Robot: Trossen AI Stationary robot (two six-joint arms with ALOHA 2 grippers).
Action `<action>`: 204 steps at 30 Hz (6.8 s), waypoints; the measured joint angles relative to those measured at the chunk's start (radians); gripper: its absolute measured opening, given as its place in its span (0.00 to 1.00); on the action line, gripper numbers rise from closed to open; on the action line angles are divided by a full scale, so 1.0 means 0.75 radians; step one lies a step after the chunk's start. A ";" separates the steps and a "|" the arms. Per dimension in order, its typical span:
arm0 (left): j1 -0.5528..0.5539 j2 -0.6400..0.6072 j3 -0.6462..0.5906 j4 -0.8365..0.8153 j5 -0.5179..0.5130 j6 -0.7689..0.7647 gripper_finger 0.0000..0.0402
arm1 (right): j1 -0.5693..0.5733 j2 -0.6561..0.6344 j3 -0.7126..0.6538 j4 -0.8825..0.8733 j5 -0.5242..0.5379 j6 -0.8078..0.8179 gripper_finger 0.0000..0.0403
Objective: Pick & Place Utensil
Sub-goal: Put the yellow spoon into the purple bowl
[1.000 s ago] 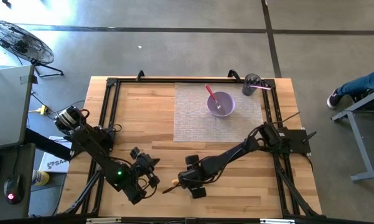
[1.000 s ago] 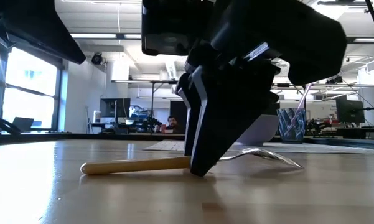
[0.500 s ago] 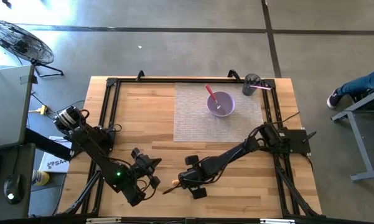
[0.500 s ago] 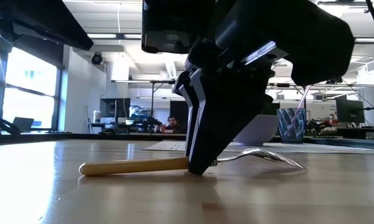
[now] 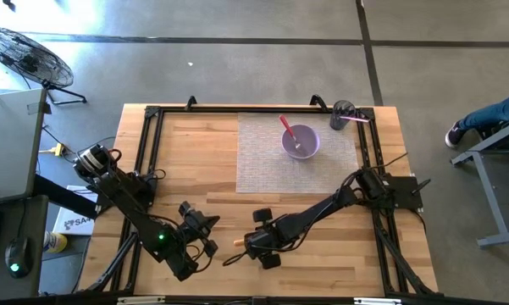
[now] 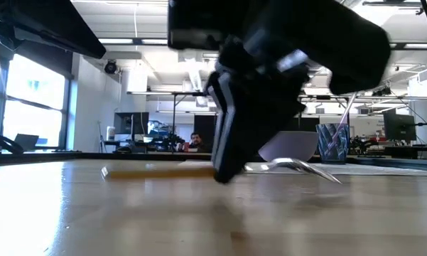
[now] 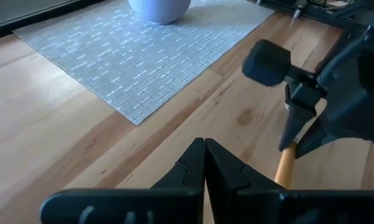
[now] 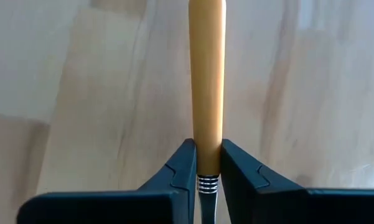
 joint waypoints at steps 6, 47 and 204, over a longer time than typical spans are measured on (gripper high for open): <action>-0.018 0.001 -0.001 0.014 0.018 0.001 0.00 | 0.004 -0.005 0.002 -0.030 0.053 0.065 0.15; 0.137 0.170 -0.378 1.889 0.475 1.368 0.37 | 0.128 -0.613 -1.137 2.034 0.273 -0.177 0.12; -0.228 -0.218 -0.104 -0.024 0.100 0.363 0.37 | -0.304 -1.028 -1.581 2.640 1.770 -0.017 0.07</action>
